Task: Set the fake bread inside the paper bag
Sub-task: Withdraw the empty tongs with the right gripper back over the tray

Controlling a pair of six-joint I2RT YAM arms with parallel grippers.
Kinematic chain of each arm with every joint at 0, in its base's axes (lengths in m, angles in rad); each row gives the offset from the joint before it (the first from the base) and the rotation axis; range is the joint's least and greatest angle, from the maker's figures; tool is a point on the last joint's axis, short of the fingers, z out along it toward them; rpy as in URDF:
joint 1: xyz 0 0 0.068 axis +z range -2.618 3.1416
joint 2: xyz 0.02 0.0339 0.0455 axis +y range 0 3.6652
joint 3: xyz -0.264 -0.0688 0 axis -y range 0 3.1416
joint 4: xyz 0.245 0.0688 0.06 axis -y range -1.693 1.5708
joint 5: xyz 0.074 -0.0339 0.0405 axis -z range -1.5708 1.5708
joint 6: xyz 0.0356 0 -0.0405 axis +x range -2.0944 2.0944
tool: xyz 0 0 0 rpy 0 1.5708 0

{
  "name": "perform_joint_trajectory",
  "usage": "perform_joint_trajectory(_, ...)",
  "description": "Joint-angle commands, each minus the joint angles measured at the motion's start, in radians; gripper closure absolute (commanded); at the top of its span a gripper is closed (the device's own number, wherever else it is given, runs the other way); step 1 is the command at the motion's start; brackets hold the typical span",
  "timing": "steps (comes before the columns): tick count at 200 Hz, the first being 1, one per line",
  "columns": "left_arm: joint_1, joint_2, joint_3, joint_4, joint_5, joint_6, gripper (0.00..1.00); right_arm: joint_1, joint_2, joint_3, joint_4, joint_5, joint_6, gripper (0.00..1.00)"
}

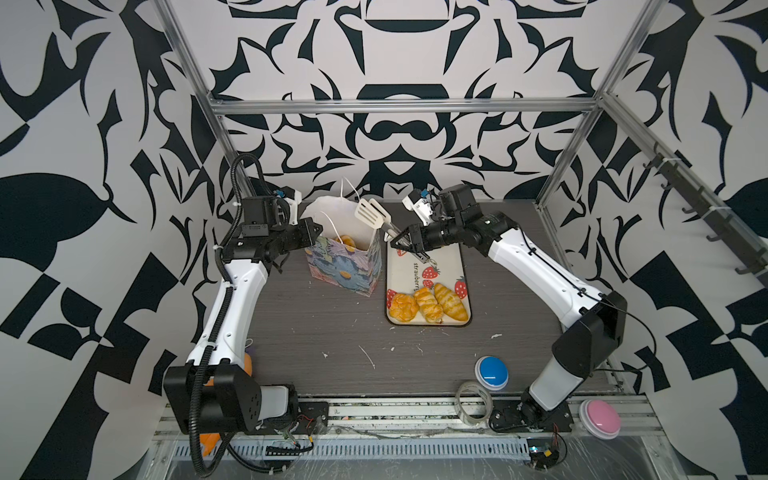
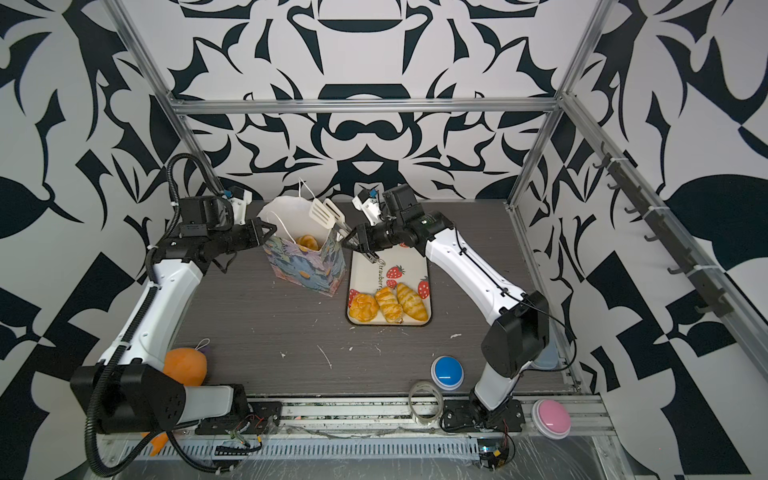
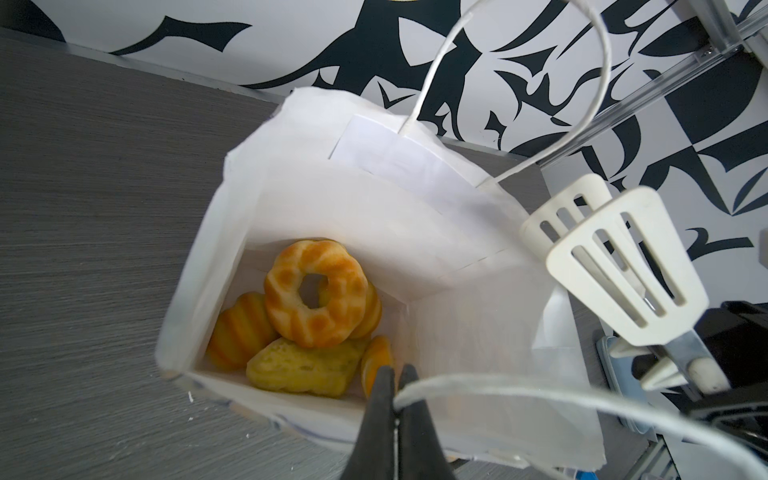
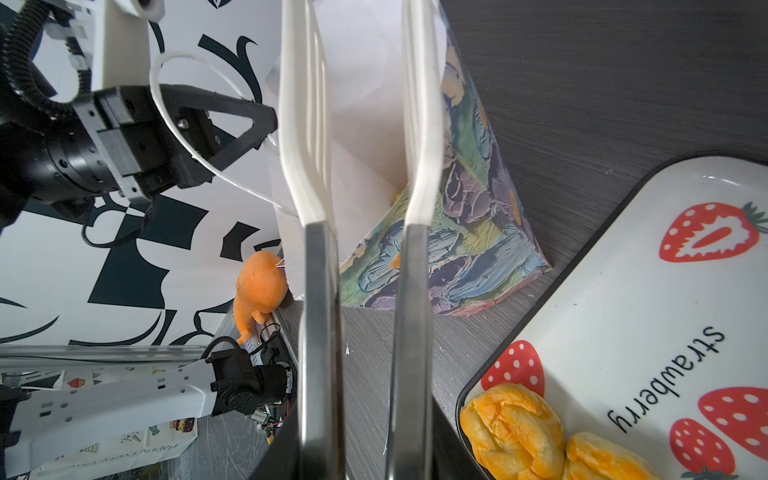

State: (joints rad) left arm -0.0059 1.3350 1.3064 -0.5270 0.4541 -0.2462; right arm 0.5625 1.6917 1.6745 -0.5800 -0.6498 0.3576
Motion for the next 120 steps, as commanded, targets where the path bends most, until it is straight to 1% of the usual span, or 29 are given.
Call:
perform_joint_trajectory(1,0.003,-0.005,-0.019,0.004,0.015,-0.006,0.98,0.002,-0.061,0.040,-0.003,0.010,-0.035,0.62)
perform_joint_trajectory(59,0.003,-0.005,-0.019,0.003,0.018,-0.006,0.98,-0.009,-0.130,0.023,-0.083,0.070,-0.077,0.62)
perform_joint_trajectory(120,0.003,-0.009,-0.019,0.004,0.026,-0.008,0.98,-0.076,-0.223,-0.096,-0.183,0.110,-0.086,0.62)
